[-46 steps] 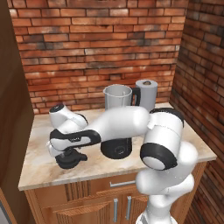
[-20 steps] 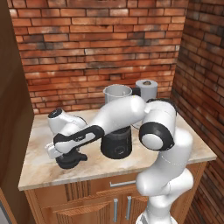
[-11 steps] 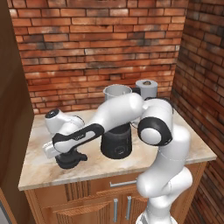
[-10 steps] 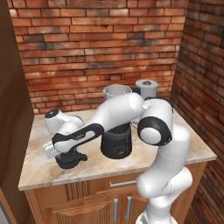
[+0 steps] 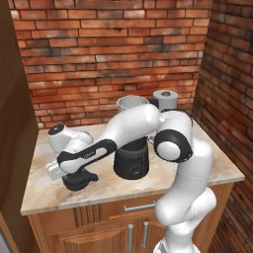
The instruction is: Open the blender lid, put the tangerine in the blender, close the lid, and start the blender.
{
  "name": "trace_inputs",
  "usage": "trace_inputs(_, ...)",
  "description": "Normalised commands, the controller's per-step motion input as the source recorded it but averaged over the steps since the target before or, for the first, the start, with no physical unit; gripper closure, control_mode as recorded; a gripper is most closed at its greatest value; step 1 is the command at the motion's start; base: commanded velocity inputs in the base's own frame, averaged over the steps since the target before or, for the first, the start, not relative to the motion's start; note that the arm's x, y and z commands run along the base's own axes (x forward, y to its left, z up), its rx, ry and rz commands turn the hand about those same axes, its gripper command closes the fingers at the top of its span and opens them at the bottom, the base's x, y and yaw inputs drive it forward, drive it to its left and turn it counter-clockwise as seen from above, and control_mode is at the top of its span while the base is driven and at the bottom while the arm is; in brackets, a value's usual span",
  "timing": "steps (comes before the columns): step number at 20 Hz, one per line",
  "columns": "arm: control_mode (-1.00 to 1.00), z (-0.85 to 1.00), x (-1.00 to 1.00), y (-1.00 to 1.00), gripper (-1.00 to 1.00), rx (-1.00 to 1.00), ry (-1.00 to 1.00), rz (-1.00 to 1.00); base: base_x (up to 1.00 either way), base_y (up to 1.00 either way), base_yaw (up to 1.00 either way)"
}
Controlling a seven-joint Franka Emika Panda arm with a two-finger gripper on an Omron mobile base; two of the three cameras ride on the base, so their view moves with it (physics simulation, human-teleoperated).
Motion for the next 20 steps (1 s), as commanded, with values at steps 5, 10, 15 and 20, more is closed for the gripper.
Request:
trace_inputs(5, -1.0, -0.25, 0.0, -0.02, -1.0, 0.0, 0.0, 0.0, 0.0, 0.0, 0.0)
trace_inputs(10, -1.0, -0.22, 0.0, -0.1, -1.0, 0.0, 0.0, 0.0, 0.0, 0.0, 0.0)
trace_inputs(15, -1.0, -0.19, 0.0, -0.11, 1.0, 0.0, -0.03, 0.0, 0.0, 0.0, 0.0)
trace_inputs(20, -1.0, -0.19, 0.0, -0.16, 1.0, 0.0, -0.11, 0.0, 0.0, 0.0, 0.0)
